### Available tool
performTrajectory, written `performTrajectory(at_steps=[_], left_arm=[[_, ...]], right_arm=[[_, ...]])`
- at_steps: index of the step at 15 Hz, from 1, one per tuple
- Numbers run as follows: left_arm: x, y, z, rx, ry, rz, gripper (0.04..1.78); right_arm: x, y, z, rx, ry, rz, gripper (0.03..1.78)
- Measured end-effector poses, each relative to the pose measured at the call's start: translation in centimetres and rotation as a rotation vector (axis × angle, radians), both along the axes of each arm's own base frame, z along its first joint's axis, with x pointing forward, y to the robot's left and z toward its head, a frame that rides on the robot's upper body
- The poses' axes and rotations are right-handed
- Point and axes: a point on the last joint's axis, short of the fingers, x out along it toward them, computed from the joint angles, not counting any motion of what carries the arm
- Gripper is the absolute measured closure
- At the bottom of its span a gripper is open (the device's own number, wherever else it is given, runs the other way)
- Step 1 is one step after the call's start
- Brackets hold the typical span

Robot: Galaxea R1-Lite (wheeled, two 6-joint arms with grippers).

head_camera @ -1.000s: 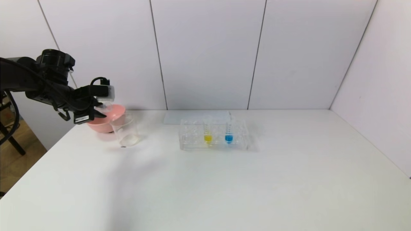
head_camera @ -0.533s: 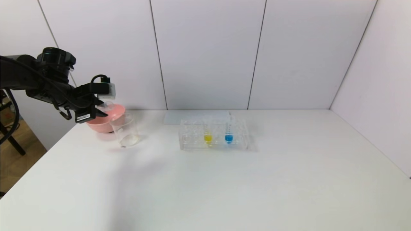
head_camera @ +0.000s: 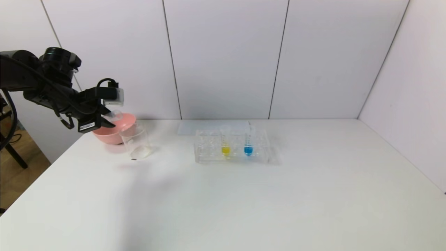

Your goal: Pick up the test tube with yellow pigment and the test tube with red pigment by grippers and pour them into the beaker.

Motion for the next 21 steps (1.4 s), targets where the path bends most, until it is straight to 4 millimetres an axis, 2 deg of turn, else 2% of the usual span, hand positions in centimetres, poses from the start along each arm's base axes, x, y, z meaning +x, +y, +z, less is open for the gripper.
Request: performTrajectory(at_steps=[14, 21], left_arm=[[0.50, -0.36, -0.02, 0.018, 0.073, -0.022, 1.37], [0.60, -0.05, -0.44, 0.084, 0.116, 0.012, 1.37]], right_arm=[[0.00, 0.00, 0.00, 0.000, 0.000, 0.000, 0.11], [0.00, 0.00, 0.00, 0.000, 0.000, 0.000, 0.11]])
